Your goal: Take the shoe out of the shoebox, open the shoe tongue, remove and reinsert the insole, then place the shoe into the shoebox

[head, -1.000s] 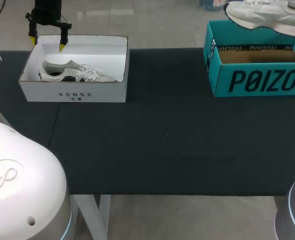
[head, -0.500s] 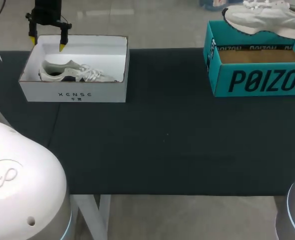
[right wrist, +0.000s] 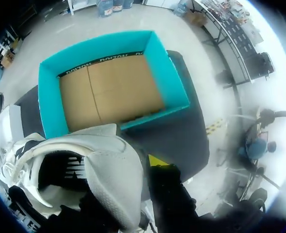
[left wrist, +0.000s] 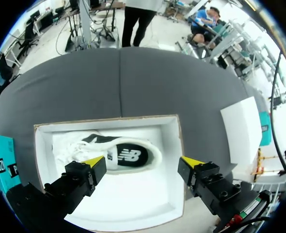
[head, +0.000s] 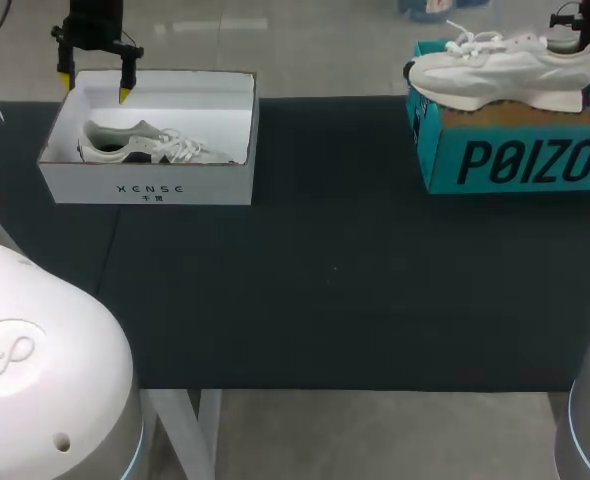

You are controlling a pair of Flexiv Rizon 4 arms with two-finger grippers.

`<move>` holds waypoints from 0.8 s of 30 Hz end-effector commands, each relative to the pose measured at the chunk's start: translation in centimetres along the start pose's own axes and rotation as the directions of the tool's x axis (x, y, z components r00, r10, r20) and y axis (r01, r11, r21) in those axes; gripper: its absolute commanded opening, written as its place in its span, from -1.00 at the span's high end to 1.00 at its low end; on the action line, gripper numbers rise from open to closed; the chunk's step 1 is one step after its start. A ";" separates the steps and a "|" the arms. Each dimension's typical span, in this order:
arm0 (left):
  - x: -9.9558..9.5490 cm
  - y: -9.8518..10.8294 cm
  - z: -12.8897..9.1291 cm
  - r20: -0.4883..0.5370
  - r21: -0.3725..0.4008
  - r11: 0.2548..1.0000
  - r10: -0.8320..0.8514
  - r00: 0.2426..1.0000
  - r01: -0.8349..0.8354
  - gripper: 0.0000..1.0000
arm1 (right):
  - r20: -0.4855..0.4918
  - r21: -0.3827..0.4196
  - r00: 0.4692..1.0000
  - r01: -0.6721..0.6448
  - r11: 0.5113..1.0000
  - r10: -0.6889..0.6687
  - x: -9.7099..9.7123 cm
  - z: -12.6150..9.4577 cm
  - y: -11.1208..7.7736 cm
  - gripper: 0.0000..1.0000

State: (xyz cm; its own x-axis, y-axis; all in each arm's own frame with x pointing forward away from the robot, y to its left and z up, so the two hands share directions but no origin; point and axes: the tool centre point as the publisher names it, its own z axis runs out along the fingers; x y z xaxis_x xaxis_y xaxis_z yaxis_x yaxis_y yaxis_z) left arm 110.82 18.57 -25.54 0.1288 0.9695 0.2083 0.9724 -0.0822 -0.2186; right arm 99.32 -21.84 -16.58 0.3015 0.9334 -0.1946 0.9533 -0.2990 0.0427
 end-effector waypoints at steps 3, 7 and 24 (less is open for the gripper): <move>0.1 0.1 -0.1 0.000 0.003 1.000 0.001 1.000 -0.001 -1.00 | 0.019 -0.512 0.999 0.032 0.858 -0.026 3.2 0.8 -7.8 1.00; 0.1 0.1 -0.1 0.000 0.003 1.000 0.001 1.000 -0.001 -1.00 | 0.001 -0.531 0.999 0.029 0.847 -0.033 5.4 1.2 -10.9 1.00; 0.1 0.1 -0.1 0.000 0.003 1.000 0.001 1.000 -0.001 -1.00 | 0.049 -0.565 0.997 0.071 0.822 -0.052 15.2 6.8 -21.6 1.00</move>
State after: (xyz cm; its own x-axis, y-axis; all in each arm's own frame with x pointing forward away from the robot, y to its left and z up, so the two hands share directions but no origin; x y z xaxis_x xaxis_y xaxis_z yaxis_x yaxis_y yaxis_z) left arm 110.82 18.57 -25.53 0.1288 0.9695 0.2083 0.9724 -0.0822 -0.2186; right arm 84.03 -4.36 -25.52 0.2415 0.9447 -0.2219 0.9497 -0.1832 0.2540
